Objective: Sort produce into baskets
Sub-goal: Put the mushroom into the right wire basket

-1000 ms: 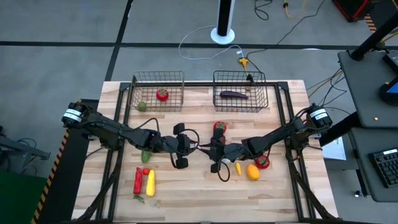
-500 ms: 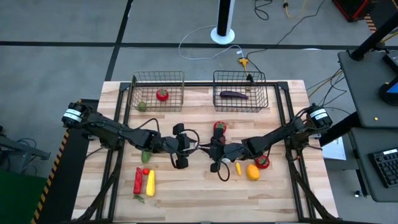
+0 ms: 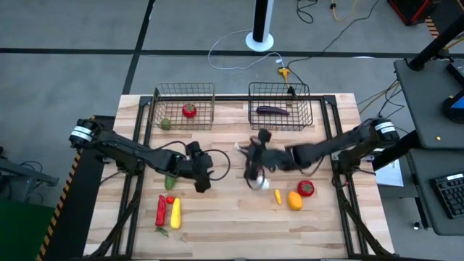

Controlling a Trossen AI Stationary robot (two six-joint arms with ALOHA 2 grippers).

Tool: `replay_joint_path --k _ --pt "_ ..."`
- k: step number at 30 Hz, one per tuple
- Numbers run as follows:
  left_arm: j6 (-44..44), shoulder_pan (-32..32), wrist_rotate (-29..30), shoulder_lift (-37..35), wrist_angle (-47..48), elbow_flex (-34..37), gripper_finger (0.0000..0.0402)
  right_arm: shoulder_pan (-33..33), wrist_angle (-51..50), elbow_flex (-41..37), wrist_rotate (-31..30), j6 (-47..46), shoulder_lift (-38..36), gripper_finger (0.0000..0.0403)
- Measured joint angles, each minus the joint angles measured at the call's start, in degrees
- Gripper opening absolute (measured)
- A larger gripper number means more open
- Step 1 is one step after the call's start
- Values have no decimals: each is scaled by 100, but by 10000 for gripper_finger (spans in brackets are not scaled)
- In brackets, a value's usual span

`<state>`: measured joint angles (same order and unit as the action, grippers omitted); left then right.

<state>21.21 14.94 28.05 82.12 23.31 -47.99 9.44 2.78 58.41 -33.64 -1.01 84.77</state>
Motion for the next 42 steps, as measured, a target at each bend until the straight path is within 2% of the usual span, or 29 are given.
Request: replay_joint_path --k 3,6,10,14,17,22,25,27,29,31,35,42 --pt "389 -2 2 -145 633 0 245 -545 -1727 785 622 -713 -78 17" --pt "727 6 -55 -341 1163 0 239 -1084 -3271 1563 1071 -996 11 17" --pt "1051 27 -392 -657 1780 0 233 -1775 -5012 2438 1142 -1186 157 17" --pt "1134 28 -460 -950 1882 0 231 -2545 -6136 2899 1164 -1204 204 17" --pt "1135 28 -249 -1023 1675 0 230 -3202 -6416 2915 1390 -1078 197 17" --pt "1097 26 500 -872 1087 0 230 -4234 -6235 2479 2363 -755 230 17" --pt "1084 28 720 -661 721 -2 230 -4624 -6207 2047 2497 -445 232 17" --pt "990 12 833 -482 363 0 230 -4887 -6028 1778 2614 -377 230 17" --pt "791 -7 868 -292 -163 -1 230 -5132 -5877 1548 2988 -314 230 17" --pt "680 -15 610 -120 -382 -120 230 -5303 -5800 1410 3361 -341 230 17" --pt "1159 56 -222 197 280 -793 230 -5335 -5605 1237 3513 -340 221 17" --pt "1840 417 -264 758 2698 -2145 230 -5337 -4943 1229 3553 -183 204 17"
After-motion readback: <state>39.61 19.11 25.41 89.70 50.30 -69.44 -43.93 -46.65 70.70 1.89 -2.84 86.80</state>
